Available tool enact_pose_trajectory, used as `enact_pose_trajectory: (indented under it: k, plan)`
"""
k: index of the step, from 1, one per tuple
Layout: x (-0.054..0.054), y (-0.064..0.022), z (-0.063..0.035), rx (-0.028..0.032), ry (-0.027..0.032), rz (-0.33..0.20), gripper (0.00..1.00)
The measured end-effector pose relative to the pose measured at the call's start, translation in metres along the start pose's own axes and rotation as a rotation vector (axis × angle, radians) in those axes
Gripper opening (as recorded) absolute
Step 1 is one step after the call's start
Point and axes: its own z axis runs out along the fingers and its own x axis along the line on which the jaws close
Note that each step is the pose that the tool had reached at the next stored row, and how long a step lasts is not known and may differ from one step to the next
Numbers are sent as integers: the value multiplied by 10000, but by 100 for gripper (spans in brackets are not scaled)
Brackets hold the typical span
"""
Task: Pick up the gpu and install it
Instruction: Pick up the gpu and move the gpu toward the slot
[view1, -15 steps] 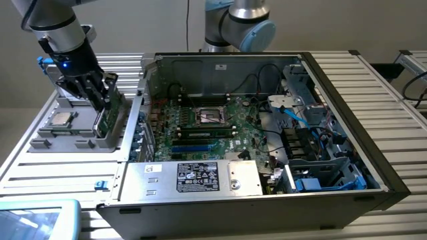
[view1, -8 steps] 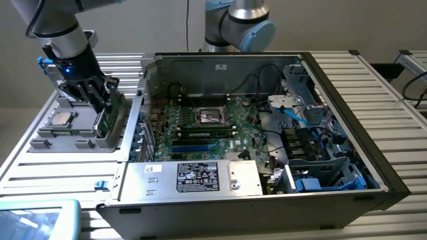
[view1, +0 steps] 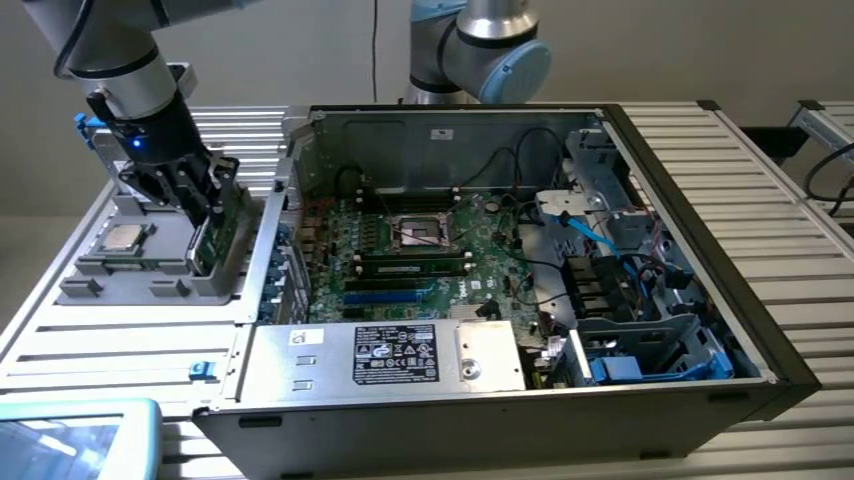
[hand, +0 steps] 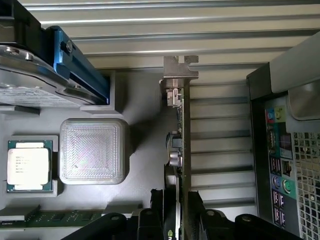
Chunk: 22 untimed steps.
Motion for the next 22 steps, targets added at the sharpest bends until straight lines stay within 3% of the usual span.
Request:
enact_pose_trajectory:
  k: [5,6,14,22]
  plan:
    - [0,0,-1,2,3,0,33]
    - [0,0,-1,2,3,0,27]
    - [0,0,-1,1,2,1,27]
    - [-14,16,-318,-27,4,9,27]
